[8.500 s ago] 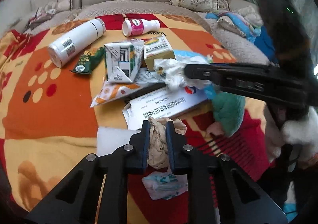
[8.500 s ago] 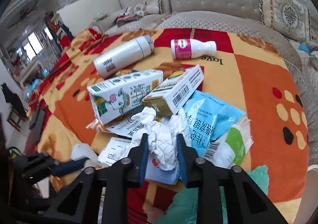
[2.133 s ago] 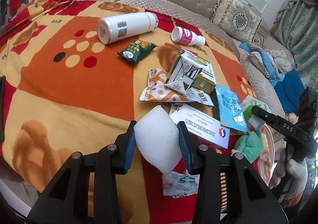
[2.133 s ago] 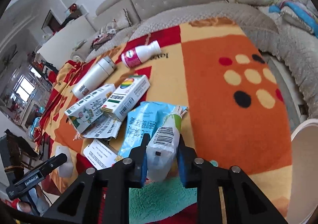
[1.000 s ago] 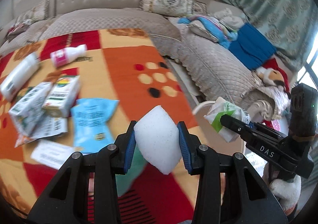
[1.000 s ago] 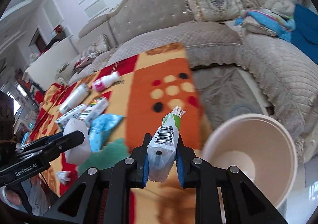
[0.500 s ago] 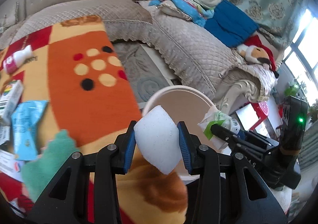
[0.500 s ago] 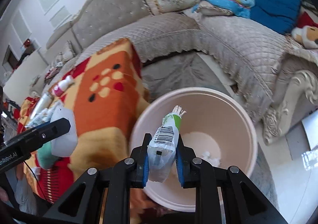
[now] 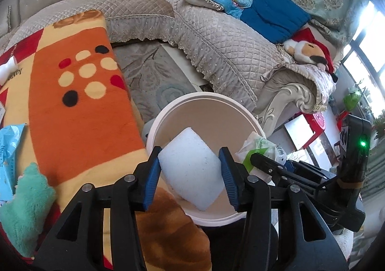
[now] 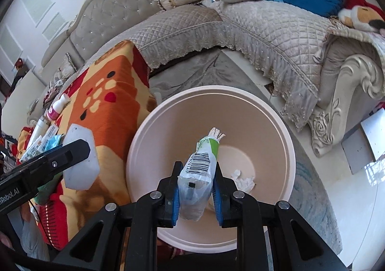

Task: Collect trash
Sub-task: 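Carry foam block and packet to the white bin and release both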

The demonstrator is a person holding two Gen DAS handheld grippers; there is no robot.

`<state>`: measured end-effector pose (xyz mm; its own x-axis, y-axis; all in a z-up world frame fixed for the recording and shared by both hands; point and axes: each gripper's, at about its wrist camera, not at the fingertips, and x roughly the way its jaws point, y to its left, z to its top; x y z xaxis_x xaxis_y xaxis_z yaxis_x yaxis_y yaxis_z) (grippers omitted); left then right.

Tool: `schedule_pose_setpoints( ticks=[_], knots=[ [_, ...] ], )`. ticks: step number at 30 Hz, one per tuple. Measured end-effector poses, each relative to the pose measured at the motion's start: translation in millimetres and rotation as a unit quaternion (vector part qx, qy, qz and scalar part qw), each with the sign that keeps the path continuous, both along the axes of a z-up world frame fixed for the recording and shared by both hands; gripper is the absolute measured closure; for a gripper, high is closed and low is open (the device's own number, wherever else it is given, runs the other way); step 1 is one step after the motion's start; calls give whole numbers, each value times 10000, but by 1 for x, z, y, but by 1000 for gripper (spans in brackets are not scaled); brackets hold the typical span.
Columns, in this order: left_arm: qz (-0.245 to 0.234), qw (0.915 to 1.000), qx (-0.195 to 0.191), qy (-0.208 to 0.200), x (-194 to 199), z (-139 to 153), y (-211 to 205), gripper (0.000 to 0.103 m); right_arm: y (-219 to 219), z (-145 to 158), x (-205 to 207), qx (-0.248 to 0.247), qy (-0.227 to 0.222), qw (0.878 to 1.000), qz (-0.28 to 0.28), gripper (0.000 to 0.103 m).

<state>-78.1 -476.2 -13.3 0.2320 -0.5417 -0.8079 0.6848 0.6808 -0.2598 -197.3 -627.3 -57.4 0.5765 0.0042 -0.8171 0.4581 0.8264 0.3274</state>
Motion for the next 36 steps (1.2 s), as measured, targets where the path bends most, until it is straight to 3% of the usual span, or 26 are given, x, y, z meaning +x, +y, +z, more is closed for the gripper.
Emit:
schedule_pose_setpoints(
  ticks=[3,7,31,36],
  knots=[
    [-31,10000,-46,63,0,-1,-1,53,-4,-4,0,87,31,9999,-83,81],
    [-43,9998,-112,169,2,-1,3,51,-7,-6,0,131,37,9998,-161,64],
    [-135,9968,-582,523,2,4,11,45,-1,5,-1,105,-59,9997,-198,59],
    [-110,9953,-756,597,4,5,13,36,-2,2,-3,171,-39,9996,-228,59]
  ],
)
